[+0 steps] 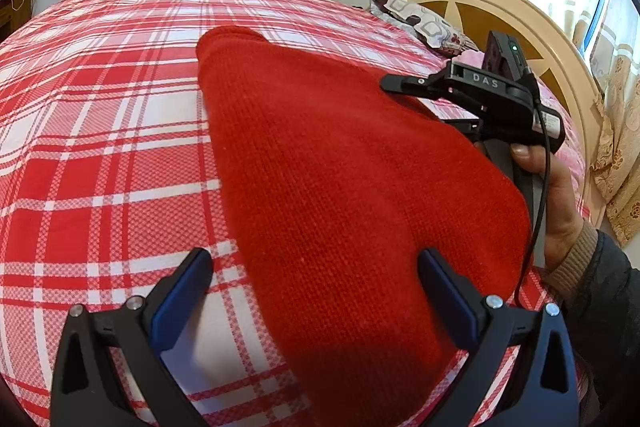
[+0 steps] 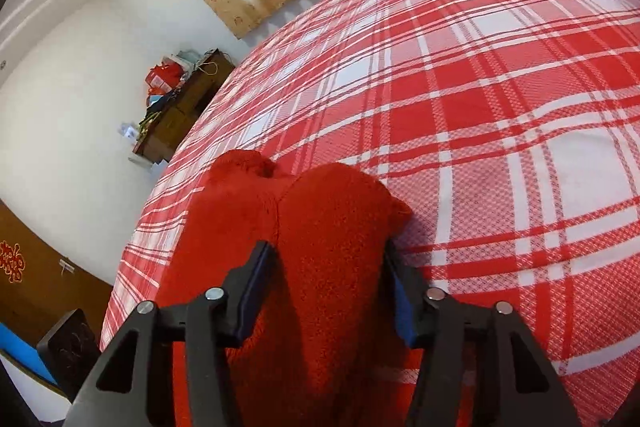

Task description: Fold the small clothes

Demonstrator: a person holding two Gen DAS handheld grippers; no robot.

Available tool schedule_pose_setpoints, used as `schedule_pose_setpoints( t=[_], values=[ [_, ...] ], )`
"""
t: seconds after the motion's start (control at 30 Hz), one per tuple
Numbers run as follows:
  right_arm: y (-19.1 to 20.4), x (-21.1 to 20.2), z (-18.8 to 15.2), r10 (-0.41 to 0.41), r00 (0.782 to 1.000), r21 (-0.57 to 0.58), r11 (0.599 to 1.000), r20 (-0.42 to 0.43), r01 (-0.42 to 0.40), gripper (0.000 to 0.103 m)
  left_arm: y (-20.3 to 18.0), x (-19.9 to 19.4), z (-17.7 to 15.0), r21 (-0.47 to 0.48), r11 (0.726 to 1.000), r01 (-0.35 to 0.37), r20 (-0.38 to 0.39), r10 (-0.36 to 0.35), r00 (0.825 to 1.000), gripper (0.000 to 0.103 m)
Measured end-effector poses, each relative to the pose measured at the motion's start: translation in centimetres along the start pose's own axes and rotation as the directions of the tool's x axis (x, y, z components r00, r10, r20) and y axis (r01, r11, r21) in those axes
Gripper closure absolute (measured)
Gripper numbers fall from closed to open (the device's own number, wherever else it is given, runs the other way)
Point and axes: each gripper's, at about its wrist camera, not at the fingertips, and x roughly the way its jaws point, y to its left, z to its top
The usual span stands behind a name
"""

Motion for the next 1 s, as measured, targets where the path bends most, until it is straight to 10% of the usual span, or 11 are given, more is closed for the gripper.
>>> schedule_pose_setpoints(
  t=[0.63, 1.0],
  values=[
    [0.2, 0.1, -0.7, 0.011, 0.999, -0.001, 1.000, 0.042, -0.011, 0.071, -0.6, 0.0, 0.2, 0.011, 1.000, 0.016, -0.004, -0.016, 1.000, 0.002],
    [1.1, -1.4, -1.4, 0.041, 0.992, -0.051, 0.998, 0.122, -0.035, 0.075, -1.9, -1.2, 0.3, 0.045, 0.999, 0.026, 0.020, -0.027, 0.999, 0.053]
  ],
)
